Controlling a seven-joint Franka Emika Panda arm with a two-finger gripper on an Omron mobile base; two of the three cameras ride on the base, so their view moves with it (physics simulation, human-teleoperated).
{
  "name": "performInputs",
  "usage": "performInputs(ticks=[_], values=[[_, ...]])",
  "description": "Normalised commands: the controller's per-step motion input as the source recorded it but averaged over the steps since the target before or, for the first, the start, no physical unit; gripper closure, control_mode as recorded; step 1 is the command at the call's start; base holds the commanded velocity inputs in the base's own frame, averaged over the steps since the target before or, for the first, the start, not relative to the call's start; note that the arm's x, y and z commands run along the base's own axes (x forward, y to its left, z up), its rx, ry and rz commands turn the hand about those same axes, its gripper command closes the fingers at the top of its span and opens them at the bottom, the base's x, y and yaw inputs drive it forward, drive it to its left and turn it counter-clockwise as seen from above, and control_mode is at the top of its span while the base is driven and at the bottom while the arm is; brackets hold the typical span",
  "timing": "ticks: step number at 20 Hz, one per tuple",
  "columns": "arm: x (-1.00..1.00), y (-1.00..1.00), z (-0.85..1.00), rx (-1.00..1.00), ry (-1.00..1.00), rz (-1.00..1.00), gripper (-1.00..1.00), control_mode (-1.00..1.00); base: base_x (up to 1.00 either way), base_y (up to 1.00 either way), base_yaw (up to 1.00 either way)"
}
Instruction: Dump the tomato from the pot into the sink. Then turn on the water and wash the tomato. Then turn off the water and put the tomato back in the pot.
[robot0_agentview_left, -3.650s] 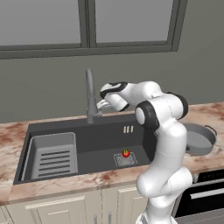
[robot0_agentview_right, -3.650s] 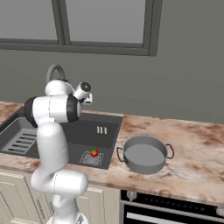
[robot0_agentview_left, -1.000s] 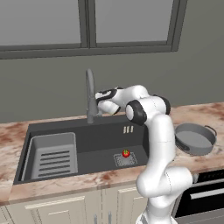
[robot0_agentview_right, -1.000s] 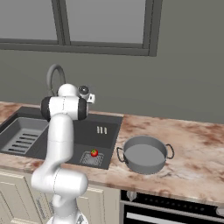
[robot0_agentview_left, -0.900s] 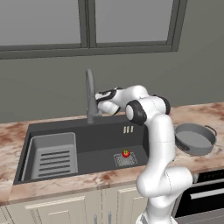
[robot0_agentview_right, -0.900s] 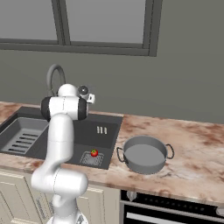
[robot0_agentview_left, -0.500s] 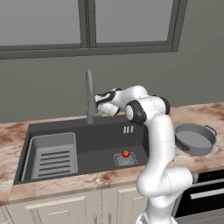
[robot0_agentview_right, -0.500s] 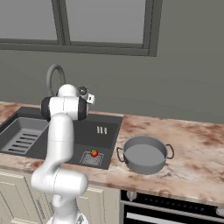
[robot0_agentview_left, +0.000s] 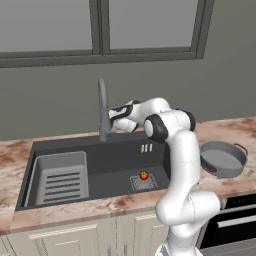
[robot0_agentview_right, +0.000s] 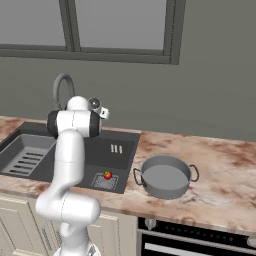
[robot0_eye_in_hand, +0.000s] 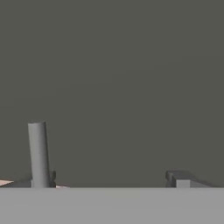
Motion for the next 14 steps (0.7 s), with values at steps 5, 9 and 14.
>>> performInputs(ticks=[5, 9, 14], values=[[0.00, -0.86, -0.17, 0.05, 0.04, 0.00, -1.00, -1.00, 0.00, 0.00, 0.00], [-0.01, -0.90, -0.19, 0.06, 0.06, 0.00, -1.00, -1.00, 0.00, 0.00, 0.00], [-0.17, -0.95, -0.25, 0.05, 0.05, 0.00, -1.00, -1.00, 0.00, 0.00, 0.00]])
